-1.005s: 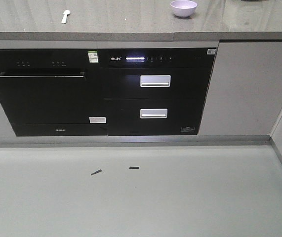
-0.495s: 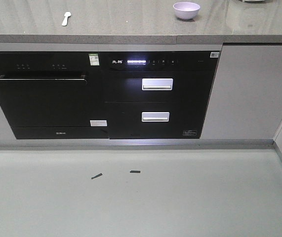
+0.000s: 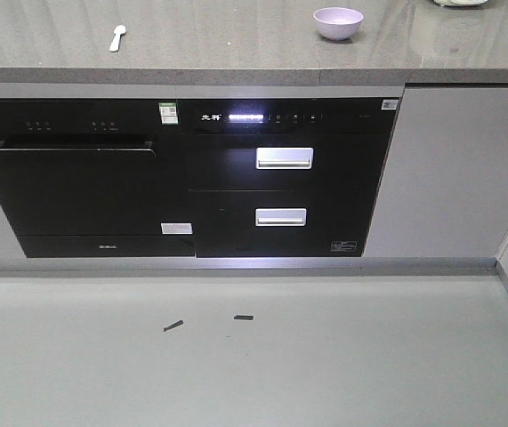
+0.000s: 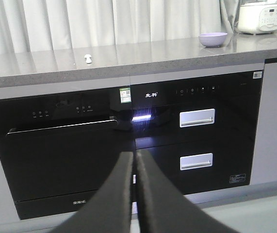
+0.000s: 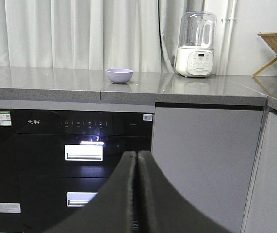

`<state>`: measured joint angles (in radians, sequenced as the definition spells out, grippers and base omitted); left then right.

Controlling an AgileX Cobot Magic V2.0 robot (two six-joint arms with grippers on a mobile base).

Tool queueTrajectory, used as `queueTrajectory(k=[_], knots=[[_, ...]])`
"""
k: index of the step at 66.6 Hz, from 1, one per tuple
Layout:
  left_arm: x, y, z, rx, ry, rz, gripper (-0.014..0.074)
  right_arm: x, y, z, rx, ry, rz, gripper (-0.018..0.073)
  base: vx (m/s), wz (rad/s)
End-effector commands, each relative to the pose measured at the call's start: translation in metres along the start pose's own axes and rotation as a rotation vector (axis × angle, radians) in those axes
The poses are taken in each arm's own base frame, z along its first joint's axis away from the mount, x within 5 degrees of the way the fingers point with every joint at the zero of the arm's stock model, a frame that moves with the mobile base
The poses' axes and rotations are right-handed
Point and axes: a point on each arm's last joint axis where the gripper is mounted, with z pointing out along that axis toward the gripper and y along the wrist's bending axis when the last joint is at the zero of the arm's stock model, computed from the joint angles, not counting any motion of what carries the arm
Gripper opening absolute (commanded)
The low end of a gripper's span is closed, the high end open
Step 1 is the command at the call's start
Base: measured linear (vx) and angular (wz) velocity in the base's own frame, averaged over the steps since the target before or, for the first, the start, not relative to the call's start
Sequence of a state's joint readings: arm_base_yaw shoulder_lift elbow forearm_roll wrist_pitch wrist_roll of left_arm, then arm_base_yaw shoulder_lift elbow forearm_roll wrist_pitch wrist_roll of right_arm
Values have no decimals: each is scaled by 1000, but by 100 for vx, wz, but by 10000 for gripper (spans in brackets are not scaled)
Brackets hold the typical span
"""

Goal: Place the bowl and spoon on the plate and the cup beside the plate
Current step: 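Continue driving toward the counter with the lavender bowl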

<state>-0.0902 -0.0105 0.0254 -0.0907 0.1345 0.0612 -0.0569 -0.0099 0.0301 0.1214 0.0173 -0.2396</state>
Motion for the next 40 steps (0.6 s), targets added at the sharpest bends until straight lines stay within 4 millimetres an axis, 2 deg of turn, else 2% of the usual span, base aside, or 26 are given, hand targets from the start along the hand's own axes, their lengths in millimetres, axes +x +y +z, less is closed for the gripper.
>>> queueTrajectory(k=[1,40], knots=[[2,1,0,-3,-63,-17,-6,-2,-1,-1,23,-66,-8,-5,8,-1],[2,1,0,-3,-63,-17,-6,-2,-1,-1,23,-66,-8,-5,9,0]])
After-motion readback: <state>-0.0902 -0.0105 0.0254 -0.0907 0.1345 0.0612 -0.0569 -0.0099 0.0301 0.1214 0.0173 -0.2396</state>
